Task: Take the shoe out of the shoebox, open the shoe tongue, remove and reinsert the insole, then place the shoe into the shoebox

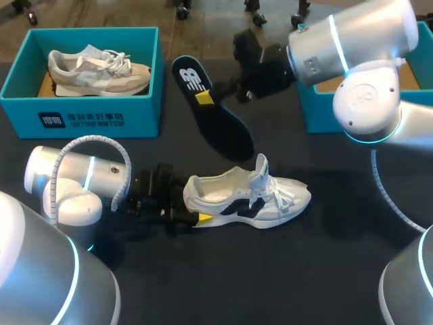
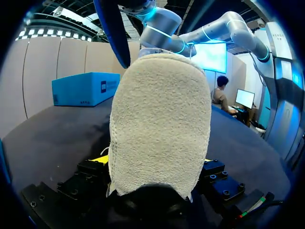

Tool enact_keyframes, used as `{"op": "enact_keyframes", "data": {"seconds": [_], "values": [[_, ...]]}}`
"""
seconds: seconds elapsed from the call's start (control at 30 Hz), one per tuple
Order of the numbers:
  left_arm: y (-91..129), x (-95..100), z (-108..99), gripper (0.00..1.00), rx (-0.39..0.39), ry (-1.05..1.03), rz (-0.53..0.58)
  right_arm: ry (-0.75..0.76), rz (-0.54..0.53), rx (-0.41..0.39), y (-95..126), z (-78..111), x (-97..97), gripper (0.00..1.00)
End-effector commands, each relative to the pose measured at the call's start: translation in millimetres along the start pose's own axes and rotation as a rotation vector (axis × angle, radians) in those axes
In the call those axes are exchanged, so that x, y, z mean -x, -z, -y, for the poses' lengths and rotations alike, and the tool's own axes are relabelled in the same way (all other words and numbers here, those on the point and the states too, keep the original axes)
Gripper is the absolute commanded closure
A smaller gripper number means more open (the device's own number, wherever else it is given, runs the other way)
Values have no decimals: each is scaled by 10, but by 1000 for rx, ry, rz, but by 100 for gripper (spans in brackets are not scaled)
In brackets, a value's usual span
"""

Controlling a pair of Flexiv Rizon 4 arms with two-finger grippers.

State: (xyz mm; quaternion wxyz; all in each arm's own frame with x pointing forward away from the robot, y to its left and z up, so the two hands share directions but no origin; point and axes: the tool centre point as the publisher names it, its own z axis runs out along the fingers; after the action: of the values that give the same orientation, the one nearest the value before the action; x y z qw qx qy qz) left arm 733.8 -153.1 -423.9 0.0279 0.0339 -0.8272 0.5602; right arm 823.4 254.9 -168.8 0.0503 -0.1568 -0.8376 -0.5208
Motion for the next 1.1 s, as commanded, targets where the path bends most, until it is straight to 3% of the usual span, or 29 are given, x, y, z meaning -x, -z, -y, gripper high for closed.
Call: {"op": "enact_keyframes", "data": {"seconds": [0.03,0.13,0.33,0.4,0.73,1.1], "values": [[-28,12,-21,100,4,1,-2,-49,0,66,50,38,4,100],[-28,12,-21,100,4,1,-2,-89,-23,117,109,-40,-11,100],[-28,12,-21,100,4,1,-2,-139,-66,110,263,-189,-63,100],[-28,12,-21,100,4,1,-2,-169,-81,88,315,-187,-70,100],[-28,12,-21,100,4,1,-2,-355,-142,185,669,-175,-90,100],[-28,12,-21,100,4,1,-2,-388,-172,147,889,-215,20,100]]}}
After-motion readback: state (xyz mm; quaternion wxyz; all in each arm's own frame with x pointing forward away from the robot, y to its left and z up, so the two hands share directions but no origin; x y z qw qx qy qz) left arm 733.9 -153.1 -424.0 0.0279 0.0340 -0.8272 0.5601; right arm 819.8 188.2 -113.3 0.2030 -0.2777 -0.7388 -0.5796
